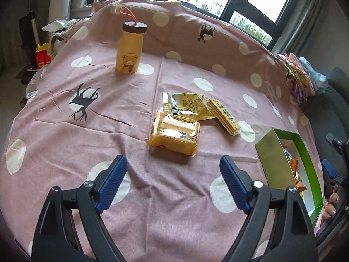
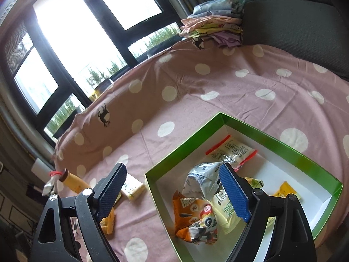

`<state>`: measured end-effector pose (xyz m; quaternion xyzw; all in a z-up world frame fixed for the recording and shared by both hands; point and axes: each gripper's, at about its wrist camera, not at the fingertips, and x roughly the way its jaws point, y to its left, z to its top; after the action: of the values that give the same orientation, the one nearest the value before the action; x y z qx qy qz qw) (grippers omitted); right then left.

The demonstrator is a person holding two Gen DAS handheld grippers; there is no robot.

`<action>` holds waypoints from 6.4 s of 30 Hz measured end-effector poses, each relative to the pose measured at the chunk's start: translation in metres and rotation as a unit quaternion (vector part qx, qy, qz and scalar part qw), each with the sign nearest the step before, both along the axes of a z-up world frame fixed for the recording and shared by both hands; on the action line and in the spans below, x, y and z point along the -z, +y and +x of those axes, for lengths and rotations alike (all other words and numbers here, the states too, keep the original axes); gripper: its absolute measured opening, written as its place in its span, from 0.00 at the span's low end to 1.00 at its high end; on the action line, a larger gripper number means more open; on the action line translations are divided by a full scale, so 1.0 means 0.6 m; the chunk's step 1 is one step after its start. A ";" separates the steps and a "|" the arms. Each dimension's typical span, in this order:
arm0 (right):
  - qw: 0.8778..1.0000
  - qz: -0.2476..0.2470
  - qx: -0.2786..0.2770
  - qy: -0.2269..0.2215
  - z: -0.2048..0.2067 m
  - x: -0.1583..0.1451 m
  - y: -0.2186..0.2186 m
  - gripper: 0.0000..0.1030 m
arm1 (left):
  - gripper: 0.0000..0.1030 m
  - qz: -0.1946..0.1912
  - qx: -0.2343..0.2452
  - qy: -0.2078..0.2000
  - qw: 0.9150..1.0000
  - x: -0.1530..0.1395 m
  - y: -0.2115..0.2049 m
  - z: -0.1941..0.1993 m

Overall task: Organize snacks
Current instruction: 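Move the right tool back to the yellow cake pack, then close the right tool on the yellow cake pack and lift, then carry the cake pack with the right tool into the green box, then open the right tool to release the cake pack in the box, then move the right tool to the gold foil bag and grasp it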

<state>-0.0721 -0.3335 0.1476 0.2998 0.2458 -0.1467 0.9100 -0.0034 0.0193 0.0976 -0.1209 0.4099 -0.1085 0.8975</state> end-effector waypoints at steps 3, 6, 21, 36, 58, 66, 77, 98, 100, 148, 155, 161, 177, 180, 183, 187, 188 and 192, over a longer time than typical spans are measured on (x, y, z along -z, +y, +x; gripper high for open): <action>1.000 -0.015 -0.005 0.010 0.011 0.001 0.018 0.86 | 0.85 0.011 -0.027 0.007 1.000 0.007 0.019 0.003; 0.999 -0.020 -0.014 0.022 0.024 0.007 0.035 0.88 | 0.85 0.018 -0.055 -0.009 0.998 0.002 0.041 0.000; 0.989 -0.044 -0.127 0.067 0.096 0.038 0.167 0.89 | 0.85 0.001 -0.091 0.026 0.996 0.037 0.083 0.034; 0.957 -0.098 -0.231 0.143 0.173 0.091 0.305 0.89 | 0.85 -0.012 -0.060 0.060 0.996 0.060 0.057 0.090; 0.923 0.123 -0.300 0.208 0.316 0.202 0.308 0.63 | 0.64 -0.026 0.054 0.105 0.993 0.110 -0.017 0.174; 0.922 0.121 -0.310 0.198 0.294 0.197 0.308 0.44 | 0.42 -0.014 0.089 0.070 0.993 0.076 -0.047 0.137; 0.945 0.065 -0.292 0.132 0.213 0.090 0.265 0.44 | 0.42 -0.012 0.143 -0.030 0.989 -0.022 -0.116 0.061; 0.990 0.047 -0.103 0.082 0.064 0.001 0.015 0.46 | 0.44 -0.042 0.323 -0.058 0.944 -0.071 -0.374 0.002; 0.992 0.050 -0.086 0.080 0.054 0.003 -0.006 0.46 | 0.44 -0.045 0.336 -0.049 0.939 -0.066 -0.394 0.003; 0.995 0.015 -0.055 0.087 0.061 -0.003 0.018 0.83 | 0.87 -0.009 0.076 -0.022 0.997 -0.021 -0.043 0.027; 0.989 -0.026 -0.088 0.117 0.090 0.002 0.073 0.84 | 0.87 -0.029 -0.012 0.011 0.999 0.011 0.042 0.065; 0.981 -0.033 -0.146 0.124 0.120 0.013 0.136 0.84 | 0.86 -0.025 -0.065 0.032 0.997 0.023 0.102 0.077; 0.937 -0.073 -0.291 0.178 0.356 0.092 0.344 0.84 | 0.87 -0.036 -0.102 0.064 0.992 0.037 0.154 0.092; 0.933 -0.097 -0.278 0.206 0.406 0.122 0.369 0.84 | 0.86 -0.037 -0.101 0.067 0.992 0.039 0.155 0.095; 0.929 -0.107 -0.270 0.231 0.439 0.152 0.377 0.84 | 0.86 -0.039 -0.100 0.069 0.992 0.040 0.156 0.097; 0.908 -0.161 -0.282 0.264 0.457 0.186 0.402 0.84 | 0.86 -0.044 -0.103 0.072 0.991 0.040 0.154 0.098; 0.901 -0.174 -0.288 0.273 0.460 0.195 0.408 0.86 | 0.86 -0.044 -0.100 0.072 0.991 0.040 0.153 0.098; 0.896 -0.201 -0.296 0.264 0.451 0.208 0.418 0.93 | 0.86 -0.039 -0.098 0.073 0.992 0.040 0.149 0.098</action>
<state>0.1985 -0.0825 0.0227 -0.0259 0.5193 0.0093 0.8542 0.0552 0.1088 0.0733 -0.2026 0.4558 -0.0267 0.8663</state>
